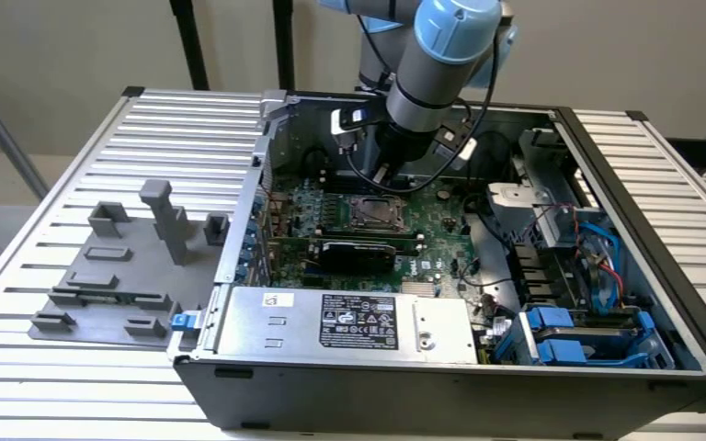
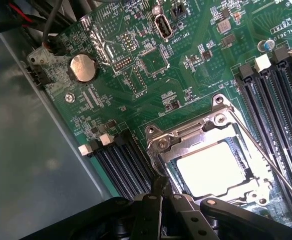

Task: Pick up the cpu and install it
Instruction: 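Install the first cpu locking lever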

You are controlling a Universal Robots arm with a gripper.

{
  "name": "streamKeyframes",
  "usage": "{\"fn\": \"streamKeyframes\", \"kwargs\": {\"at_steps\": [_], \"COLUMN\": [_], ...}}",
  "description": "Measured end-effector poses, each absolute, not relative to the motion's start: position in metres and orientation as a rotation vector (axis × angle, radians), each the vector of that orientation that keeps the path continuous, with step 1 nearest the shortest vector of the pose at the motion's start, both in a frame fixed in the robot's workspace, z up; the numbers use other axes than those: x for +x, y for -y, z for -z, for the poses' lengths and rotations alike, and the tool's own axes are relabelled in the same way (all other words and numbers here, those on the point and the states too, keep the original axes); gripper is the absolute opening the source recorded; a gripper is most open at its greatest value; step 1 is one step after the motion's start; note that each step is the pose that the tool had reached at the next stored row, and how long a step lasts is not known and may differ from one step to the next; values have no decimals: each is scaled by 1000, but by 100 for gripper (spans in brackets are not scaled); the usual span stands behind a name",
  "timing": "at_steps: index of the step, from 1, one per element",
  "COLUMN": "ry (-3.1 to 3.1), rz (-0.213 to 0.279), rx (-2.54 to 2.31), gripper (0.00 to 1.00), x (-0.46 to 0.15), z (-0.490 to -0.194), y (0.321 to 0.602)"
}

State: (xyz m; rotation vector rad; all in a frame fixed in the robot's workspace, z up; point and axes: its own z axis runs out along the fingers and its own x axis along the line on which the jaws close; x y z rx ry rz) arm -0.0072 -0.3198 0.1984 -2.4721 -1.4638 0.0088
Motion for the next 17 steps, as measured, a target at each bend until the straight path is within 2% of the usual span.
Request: {"fn": "streamKeyframes", "kwargs": {"at_steps": [17], "ry": [1466], "rz": [-2], "rx": [-2473], "gripper": [11], "x": [-13], "z": [-207], "y": [316]}}
